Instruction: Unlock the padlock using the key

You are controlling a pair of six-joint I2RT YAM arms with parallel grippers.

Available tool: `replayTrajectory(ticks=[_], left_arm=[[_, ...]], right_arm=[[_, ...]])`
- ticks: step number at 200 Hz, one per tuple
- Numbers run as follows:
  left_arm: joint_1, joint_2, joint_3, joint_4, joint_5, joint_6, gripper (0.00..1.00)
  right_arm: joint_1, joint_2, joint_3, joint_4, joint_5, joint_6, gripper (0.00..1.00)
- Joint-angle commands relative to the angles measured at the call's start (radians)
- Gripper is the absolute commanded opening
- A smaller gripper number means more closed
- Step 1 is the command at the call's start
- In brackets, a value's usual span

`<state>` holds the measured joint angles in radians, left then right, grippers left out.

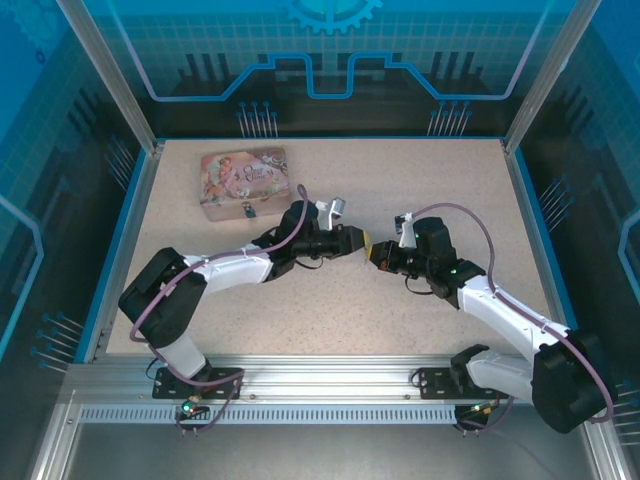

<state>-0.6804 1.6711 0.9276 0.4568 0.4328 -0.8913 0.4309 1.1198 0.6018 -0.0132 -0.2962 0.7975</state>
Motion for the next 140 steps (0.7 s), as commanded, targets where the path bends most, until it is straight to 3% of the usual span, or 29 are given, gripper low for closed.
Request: replayTrajectory(ticks=[1, 62, 100, 129, 140], left_arm=[[-0.011, 0.021, 0.041, -0.028, 0.034, 0.018, 0.28], [-0.016, 0.026, 0.066, -0.105, 0.019, 0.051, 0.3], [-0.019, 0.029, 0.073, -0.107, 0.023, 0.055, 0.18], [-0.018, 0.012, 0.067, -0.108, 0.022, 0.076, 0.02], [-0.008, -0.012, 0.064, -0.108, 0.025, 0.119, 0.0]], right_arm=[[-0.006, -0.001, 0.002, 0.014, 0.014, 0.015, 0.0], [-0.006, 0.0, 0.008, 0.01, 0.027, 0.02, 0.0], [-0.006, 0.009, 0.011, 0.005, 0.029, 0.021, 0.0], [-0.019, 0.005, 0.014, 0.008, -0.006, 0.002, 0.0], [-0.047, -0.003, 0.011, 0.017, -0.073, -0.023, 0.11]])
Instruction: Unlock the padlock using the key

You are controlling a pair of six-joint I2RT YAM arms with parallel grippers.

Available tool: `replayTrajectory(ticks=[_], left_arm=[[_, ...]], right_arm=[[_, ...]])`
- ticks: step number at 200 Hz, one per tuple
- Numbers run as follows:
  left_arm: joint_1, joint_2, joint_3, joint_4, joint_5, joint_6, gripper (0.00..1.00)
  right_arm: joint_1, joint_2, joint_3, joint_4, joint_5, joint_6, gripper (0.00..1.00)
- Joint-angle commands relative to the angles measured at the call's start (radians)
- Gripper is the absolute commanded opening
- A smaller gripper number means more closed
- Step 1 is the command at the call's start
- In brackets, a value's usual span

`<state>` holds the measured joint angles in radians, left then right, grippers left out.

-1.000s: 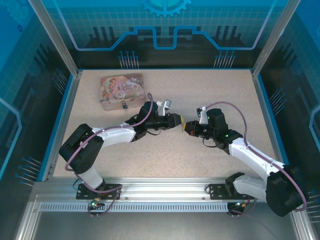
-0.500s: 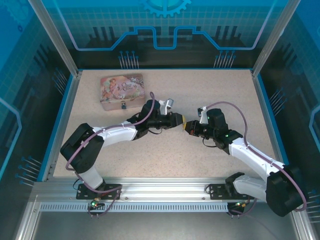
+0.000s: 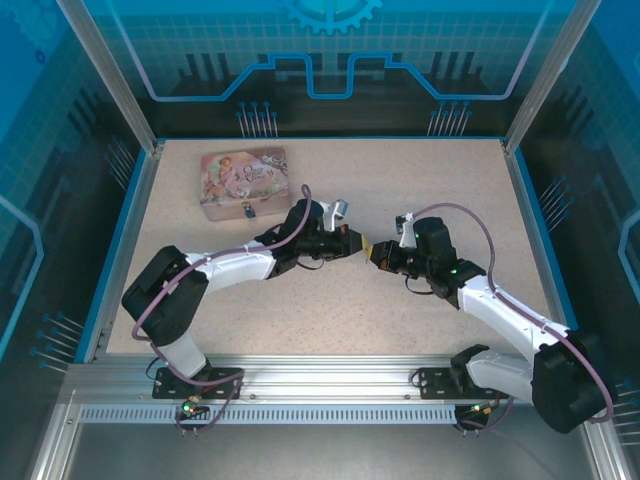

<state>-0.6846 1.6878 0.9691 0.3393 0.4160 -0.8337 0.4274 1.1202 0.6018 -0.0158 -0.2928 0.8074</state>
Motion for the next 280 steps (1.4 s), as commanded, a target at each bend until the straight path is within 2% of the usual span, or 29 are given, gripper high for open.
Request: replayTrajectory(ticks=[1, 16, 37, 54, 66, 77, 111, 157, 188, 211, 280], left_arm=[[-0.001, -0.03, 0.022, 0.007, 0.042, 0.066, 0.0], [0.039, -0.072, 0.025, -0.009, 0.051, 0.12, 0.0], [0.106, -0.118, 0.036, 0.013, 0.127, 0.178, 0.0], [0.135, -0.155, 0.087, -0.069, 0.192, 0.289, 0.0], [0.138, -0.178, 0.139, -0.163, 0.231, 0.39, 0.0], [0.14, -0.198, 0.189, -0.248, 0.256, 0.486, 0.0], [0.148, -0.24, 0.319, -0.43, 0.359, 0.683, 0.0], [0.148, -0.234, 0.476, -0.575, 0.504, 0.811, 0.0], [0.148, -0.237, 0.523, -0.627, 0.516, 0.846, 0.0], [0.146, -0.244, 0.522, -0.62, 0.52, 0.845, 0.0], [0.145, -0.254, 0.495, -0.573, 0.514, 0.827, 0.0]], right_arm=[[-0.048, -0.005, 0.01, 0.021, -0.083, -0.036, 0.12], [-0.106, -0.027, -0.007, 0.054, -0.206, -0.075, 0.32], [-0.194, -0.056, -0.036, 0.115, -0.392, -0.135, 0.59], [-0.257, -0.067, -0.05, 0.206, -0.562, -0.155, 0.82], [-0.276, -0.07, -0.042, 0.244, -0.638, -0.168, 0.92], [-0.277, -0.068, -0.016, 0.258, -0.697, -0.201, 0.95], [-0.264, -0.079, 0.061, 0.35, -0.774, -0.233, 0.95], [-0.194, -0.07, 0.158, 0.458, -0.785, -0.267, 0.8], [-0.14, -0.033, 0.228, 0.489, -0.755, -0.284, 0.68], [-0.117, -0.006, 0.265, 0.508, -0.754, -0.28, 0.63], [-0.079, 0.019, 0.309, 0.443, -0.762, -0.318, 0.44]])
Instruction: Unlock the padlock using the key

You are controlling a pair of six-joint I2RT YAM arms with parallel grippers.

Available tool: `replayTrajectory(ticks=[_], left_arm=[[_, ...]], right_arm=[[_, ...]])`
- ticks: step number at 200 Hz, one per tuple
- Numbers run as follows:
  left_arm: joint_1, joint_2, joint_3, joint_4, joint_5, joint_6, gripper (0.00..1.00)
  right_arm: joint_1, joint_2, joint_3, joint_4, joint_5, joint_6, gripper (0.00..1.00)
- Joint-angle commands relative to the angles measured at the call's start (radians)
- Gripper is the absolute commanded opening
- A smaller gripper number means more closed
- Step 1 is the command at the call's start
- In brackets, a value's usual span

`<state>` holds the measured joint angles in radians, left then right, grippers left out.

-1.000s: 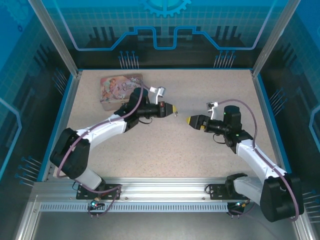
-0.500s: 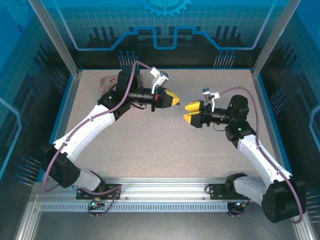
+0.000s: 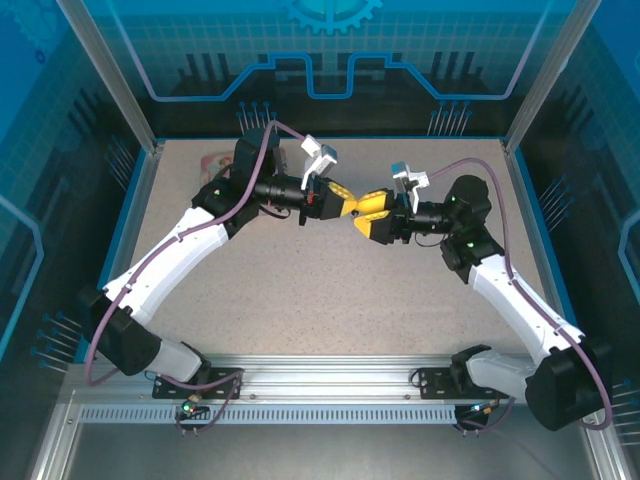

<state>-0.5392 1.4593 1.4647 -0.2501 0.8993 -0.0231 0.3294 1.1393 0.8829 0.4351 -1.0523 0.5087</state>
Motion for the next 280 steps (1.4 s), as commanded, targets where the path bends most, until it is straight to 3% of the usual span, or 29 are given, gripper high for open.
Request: replayTrajectory(ticks=[1, 127, 203, 280], left_arm=[[-0.001, -0.025, -0.001, 0.017, 0.031, 0.017, 0.0], [0.001, -0.042, -0.011, 0.014, 0.001, 0.034, 0.0], [0.001, -0.045, -0.014, -0.003, -0.003, 0.047, 0.0], [0.003, -0.046, -0.014, -0.005, -0.008, 0.049, 0.0]], right_arm=[[0.019, 0.0, 0.028, -0.009, -0.002, -0.019, 0.44], [0.023, 0.004, 0.019, -0.061, 0.031, -0.041, 0.18], [0.011, -0.014, 0.017, -0.061, 0.041, -0.036, 0.18], [0.003, -0.013, 0.019, -0.063, 0.031, -0.036, 0.27]])
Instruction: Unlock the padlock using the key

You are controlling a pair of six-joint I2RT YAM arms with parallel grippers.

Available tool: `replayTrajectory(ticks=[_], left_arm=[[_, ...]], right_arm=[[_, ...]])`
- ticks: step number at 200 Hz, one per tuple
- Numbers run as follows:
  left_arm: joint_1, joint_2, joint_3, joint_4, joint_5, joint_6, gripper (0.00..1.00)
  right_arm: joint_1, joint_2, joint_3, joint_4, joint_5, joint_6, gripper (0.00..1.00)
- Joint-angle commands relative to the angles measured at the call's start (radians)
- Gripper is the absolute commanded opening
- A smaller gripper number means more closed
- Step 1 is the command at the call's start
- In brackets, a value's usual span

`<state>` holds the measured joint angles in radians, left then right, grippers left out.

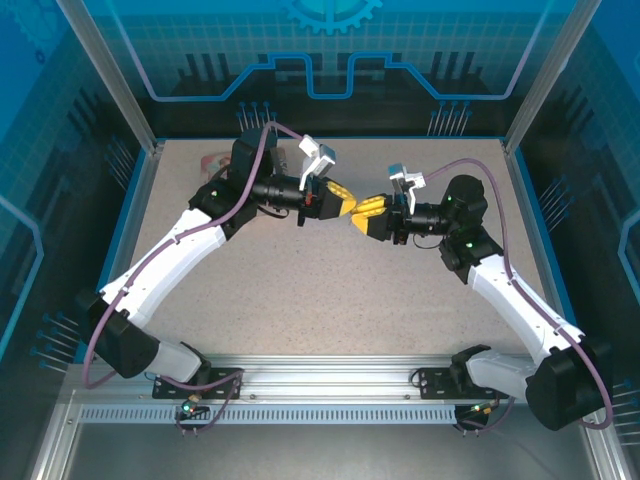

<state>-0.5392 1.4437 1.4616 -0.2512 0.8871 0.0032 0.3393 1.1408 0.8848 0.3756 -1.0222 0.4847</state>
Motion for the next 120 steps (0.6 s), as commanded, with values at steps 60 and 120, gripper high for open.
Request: replayTrajectory(ticks=[60, 120], left_arm=[[0.002, -0.026, -0.012, -0.008, 0.009, 0.023, 0.0], [0.002, -0.026, -0.014, -0.008, 0.007, 0.023, 0.0]], right_arm=[[0.001, -0.005, 0.026, 0.042, 0.005, 0.015, 0.27], [0.013, 0.002, 0.036, 0.042, 0.001, 0.009, 0.18]])
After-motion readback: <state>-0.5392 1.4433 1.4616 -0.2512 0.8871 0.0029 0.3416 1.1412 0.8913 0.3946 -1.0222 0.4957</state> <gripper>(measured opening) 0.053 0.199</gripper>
